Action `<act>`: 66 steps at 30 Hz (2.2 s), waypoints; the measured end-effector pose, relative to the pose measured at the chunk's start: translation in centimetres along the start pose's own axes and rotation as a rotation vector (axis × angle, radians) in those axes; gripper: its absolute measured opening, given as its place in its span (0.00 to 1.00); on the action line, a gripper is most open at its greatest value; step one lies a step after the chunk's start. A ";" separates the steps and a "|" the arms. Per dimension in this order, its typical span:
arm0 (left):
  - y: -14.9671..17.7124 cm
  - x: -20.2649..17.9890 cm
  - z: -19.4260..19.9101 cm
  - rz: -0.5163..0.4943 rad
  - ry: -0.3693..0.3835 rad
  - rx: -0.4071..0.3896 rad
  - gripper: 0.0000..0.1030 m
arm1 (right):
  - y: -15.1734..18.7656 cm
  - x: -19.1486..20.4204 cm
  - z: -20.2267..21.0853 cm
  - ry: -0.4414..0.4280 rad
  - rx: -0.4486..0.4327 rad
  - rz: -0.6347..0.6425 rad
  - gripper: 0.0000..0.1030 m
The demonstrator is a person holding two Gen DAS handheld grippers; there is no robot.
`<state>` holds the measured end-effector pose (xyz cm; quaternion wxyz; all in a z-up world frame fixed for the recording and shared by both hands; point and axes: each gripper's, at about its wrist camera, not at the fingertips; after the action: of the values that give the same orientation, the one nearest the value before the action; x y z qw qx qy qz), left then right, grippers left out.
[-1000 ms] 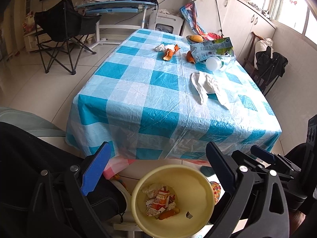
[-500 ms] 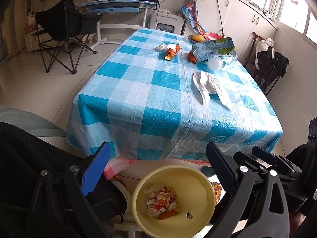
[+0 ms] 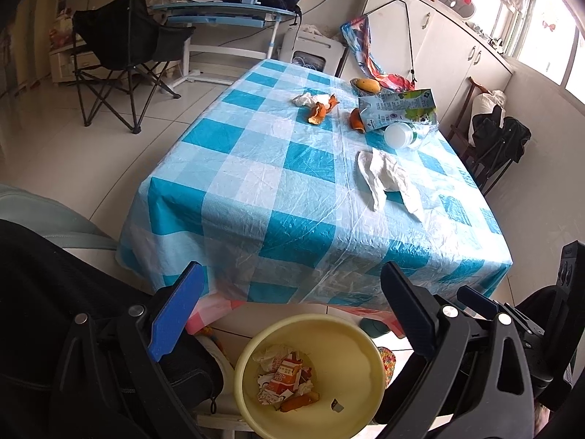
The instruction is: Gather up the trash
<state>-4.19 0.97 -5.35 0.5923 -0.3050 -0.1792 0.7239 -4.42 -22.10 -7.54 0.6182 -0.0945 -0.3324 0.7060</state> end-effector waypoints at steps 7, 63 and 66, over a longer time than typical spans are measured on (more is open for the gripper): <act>0.1 -0.2 -0.1 -0.014 -0.019 -0.003 0.91 | -0.2 -0.1 0.5 0.000 -0.021 0.002 0.72; -19.6 -3.9 -20.5 -0.037 -0.049 0.063 0.61 | -11.7 1.0 -8.2 0.037 0.004 0.211 0.25; -19.3 -4.5 -20.5 -0.090 -0.022 0.082 0.23 | -11.8 0.9 -8.0 0.021 0.005 0.198 0.23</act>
<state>24.14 -0.95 -7.68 0.6343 -0.2641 -0.1697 0.7064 9.30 -18.23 -6.47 0.5493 -0.1327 -0.3130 0.7634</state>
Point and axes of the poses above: each gripper's, at about its wrist camera, not at the fingertips, and z roughly against the way its jaws point, x to its left, y to its underside, and after that the axes turned 2 degrees about x, right-handed
